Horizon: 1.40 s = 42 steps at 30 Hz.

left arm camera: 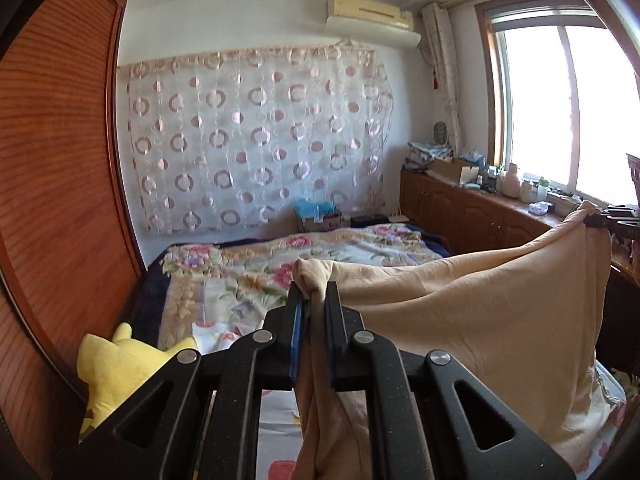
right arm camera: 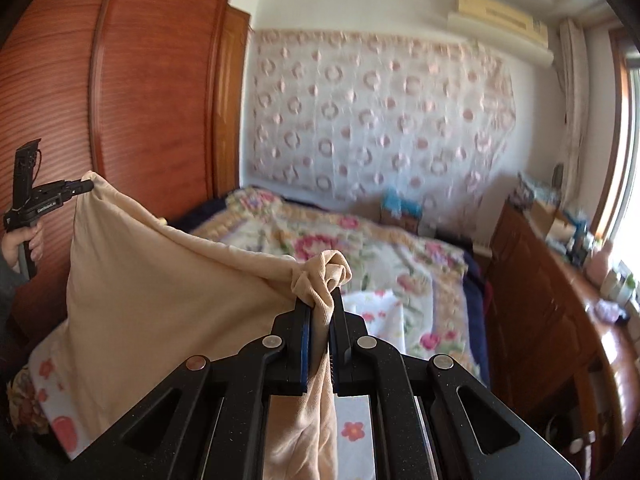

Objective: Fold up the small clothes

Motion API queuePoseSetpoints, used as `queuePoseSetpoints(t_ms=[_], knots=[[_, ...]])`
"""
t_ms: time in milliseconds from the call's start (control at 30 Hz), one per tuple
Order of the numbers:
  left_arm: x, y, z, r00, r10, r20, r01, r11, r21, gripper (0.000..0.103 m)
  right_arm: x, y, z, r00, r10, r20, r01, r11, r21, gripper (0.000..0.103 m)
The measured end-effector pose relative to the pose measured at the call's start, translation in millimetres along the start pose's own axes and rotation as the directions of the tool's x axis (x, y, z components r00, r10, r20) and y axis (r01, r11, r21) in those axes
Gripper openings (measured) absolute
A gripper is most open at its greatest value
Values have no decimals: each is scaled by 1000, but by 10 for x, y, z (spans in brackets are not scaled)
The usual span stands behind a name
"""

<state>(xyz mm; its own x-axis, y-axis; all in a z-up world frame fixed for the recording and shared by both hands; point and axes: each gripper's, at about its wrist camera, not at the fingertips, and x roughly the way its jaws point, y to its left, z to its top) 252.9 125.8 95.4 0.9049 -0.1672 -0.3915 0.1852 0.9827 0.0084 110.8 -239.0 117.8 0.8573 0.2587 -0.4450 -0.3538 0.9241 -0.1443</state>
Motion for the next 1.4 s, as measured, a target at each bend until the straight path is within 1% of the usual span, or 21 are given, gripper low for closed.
queuePoseSetpoints(t_ms=[33,133,200,233,300,367,433,467,533,633,767,800,833,933,1000,1067,1133,1233,1300,1367,1400], knots=[[209,-13,-45,1000,1,-21,-1,1000,-3,11,184,-24,-19,1000,-4,-23,4,1000,5,7],[660,-62,-88,997,-1,-72,1,1000,3,11,684,-75,1,996,-15,-85,17,1000,18,7],[856,-110,-115,995,1,-95,0,1000,11,11,956,-142,21,994,-20,-112,24,999,29,7],[971,-122,-126,994,-2,-109,4,1000,12,11,1061,-193,124,992,-20,-123,25,999,41,7],[1136,-109,-148,991,-3,-134,5,1000,12,11,1269,-269,145,988,-21,-150,31,997,64,7],[1295,-56,-171,987,-4,-159,6,1000,7,11,1434,-396,327,984,-28,-176,42,996,79,7],[1452,-37,-207,983,-4,-185,5,1000,6,11,1651,-508,386,979,-31,-204,49,995,88,7],[1519,-29,-235,980,-5,-198,6,1000,7,11,1734,-520,394,976,-31,-214,52,995,89,7],[1654,-14,-280,976,-3,-219,6,1000,12,11,1749,-525,376,971,-27,-237,52,994,98,7],[1822,-18,-345,969,0,-249,3,1000,10,11,1952,-553,409,961,-18,-276,50,992,112,7],[2010,-1,-408,958,5,-287,0,1000,16,12,2166,-550,403,953,-20,-304,57,992,115,7],[2050,5,-424,955,7,-296,-2,1000,17,14,2212,-546,395,952,-19,-307,57,991,117,7],[2083,7,-445,951,6,-308,-2,1000,16,15,2258,-541,373,950,-21,-312,61,991,118,7],[2096,51,-474,947,12,-322,-10,1000,9,24,2369,-537,335,943,-28,-332,73,990,122,7],[2035,68,-483,946,-16,-323,14,1000,-9,39,2463,-556,308,939,-33,-341,79,989,124,7],[1989,85,-503,940,-18,-342,14,1000,-16,40,2460,-549,306,937,-32,-347,80,989,125,7],[1899,74,-560,932,-39,-360,35,999,-18,40,2540,-560,274,934,-30,-355,79,989,124,7],[1700,15,-674,925,-34,-378,39,999,6,40,2591,-582,222,928,-39,-369,92,988,126,8],[1561,-5,-771,919,-53,-391,56,998,-3,41,2591,-620,201,926,-32,-376,93,985,146,16],[1431,-54,-880,911,-58,-408,65,998,2,41,2529,-662,200,927,-34,-373,102,981,164,20],[1379,-79,-924,908,-63,-414,70,998,4,41,2515,-684,185,929,-32,-369,100,981,169,26]])
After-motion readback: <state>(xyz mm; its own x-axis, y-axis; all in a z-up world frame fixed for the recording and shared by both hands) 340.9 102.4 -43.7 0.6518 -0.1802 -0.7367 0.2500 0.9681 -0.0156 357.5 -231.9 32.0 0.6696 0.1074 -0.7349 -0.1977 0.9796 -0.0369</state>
